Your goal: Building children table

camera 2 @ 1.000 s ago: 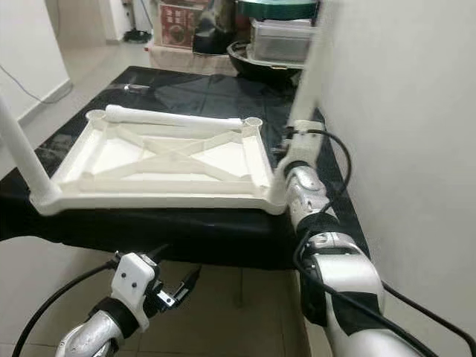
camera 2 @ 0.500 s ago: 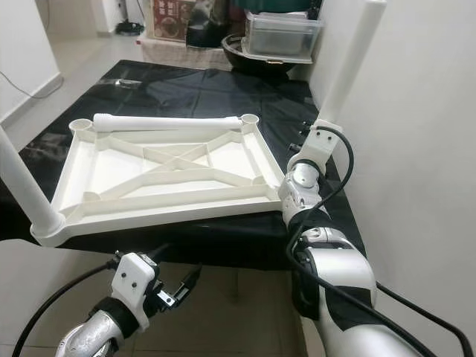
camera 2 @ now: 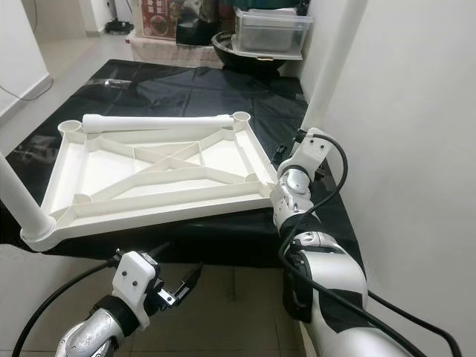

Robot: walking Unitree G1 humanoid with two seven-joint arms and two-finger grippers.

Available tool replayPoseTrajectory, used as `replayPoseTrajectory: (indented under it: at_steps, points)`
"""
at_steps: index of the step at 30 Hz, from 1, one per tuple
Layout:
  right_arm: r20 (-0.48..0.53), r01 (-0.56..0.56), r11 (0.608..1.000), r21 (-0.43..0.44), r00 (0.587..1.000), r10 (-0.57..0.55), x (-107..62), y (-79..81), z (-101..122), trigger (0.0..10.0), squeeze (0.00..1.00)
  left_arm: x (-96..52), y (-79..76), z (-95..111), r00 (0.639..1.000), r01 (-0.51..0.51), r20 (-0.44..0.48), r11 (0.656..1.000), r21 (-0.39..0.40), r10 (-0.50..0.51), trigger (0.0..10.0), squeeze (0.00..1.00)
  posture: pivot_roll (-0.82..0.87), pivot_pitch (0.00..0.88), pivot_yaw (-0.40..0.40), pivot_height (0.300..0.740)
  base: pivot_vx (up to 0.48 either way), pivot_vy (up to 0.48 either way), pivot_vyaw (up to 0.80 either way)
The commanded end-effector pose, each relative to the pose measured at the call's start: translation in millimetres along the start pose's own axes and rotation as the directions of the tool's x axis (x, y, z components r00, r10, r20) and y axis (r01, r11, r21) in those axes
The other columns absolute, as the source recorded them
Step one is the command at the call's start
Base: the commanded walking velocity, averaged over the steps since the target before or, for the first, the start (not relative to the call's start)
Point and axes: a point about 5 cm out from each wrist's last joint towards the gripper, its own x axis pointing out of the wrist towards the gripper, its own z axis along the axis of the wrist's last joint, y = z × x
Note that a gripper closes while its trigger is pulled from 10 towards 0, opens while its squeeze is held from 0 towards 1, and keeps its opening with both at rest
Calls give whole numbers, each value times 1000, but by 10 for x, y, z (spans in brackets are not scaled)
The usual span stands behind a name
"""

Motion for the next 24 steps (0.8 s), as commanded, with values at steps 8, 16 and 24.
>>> replayPoseTrajectory:
  at_steps: [8,16,24]
  points:
    - [22,-116,992,-57,993,117,-184,-55,-256,10000,0,24,18,-81,1000,4,-31,1000,-7,-4,10000,0,114,48,-61,740,0,0,0]
    - [7,-203,975,-92,979,205,-495,-133,-470,10000,0,50,50,-107,999,2,-38,1000,0,-2,10000,0,92,34,-51,740,0,0,0]
    - [-88,-299,933,-202,954,286,-1119,-287,-762,10000,0,53,152,-137,997,-57,-56,998,-1,57,10000,0,69,20,-26,740,0,0,0]
